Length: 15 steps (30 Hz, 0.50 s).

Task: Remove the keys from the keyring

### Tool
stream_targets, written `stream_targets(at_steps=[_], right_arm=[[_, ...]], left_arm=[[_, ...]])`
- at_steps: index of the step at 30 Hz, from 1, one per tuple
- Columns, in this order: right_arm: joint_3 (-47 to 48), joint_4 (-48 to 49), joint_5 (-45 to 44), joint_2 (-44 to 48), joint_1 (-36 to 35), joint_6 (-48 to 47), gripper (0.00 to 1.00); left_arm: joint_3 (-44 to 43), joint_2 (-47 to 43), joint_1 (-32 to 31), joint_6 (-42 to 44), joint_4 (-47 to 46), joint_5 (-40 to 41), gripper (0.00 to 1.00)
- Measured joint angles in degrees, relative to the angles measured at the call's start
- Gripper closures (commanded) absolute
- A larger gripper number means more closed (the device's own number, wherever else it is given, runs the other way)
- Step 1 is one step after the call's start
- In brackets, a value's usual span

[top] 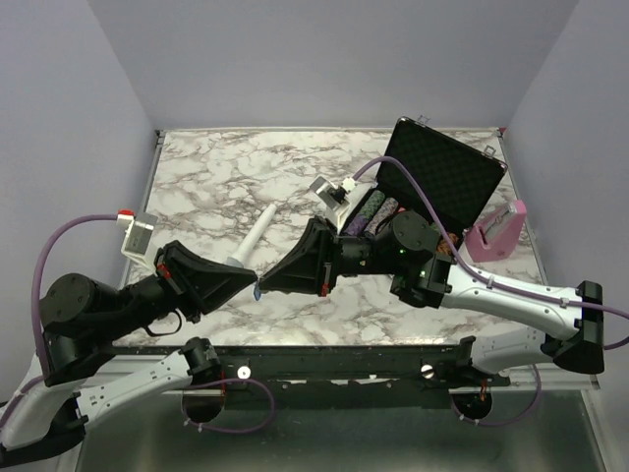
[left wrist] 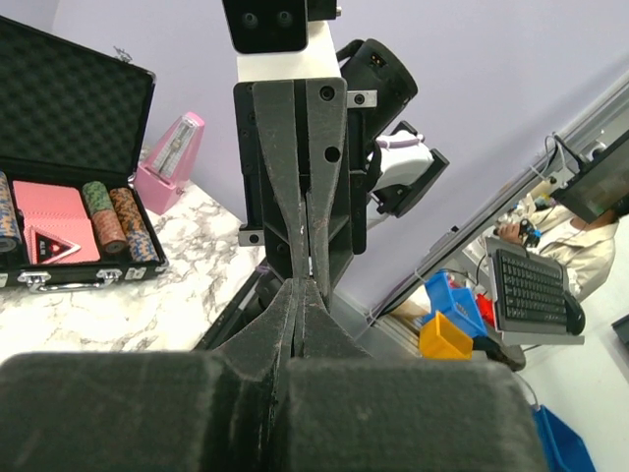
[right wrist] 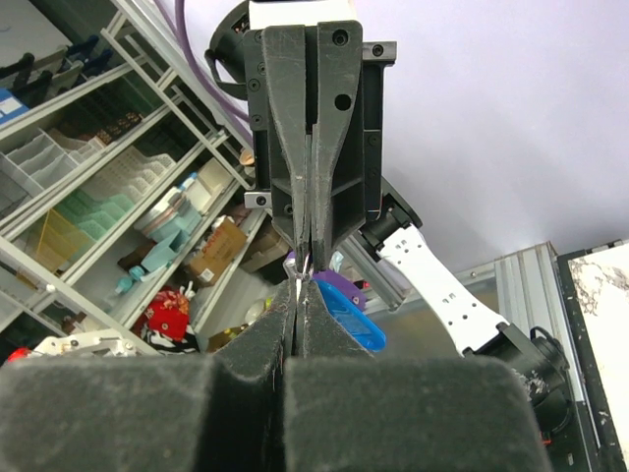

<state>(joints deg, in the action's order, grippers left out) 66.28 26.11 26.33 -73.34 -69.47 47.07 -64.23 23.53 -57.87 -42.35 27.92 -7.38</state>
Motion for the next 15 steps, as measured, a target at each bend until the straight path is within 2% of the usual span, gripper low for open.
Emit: stream_targets(at_steps=[15], right_arm=[[11.6,-13.6,7.0,-4.0,0.0,-5.5,0.99]], left_arm=[[-12.2,6.1,0.0,8.6,12.2,-5.7,1.0]])
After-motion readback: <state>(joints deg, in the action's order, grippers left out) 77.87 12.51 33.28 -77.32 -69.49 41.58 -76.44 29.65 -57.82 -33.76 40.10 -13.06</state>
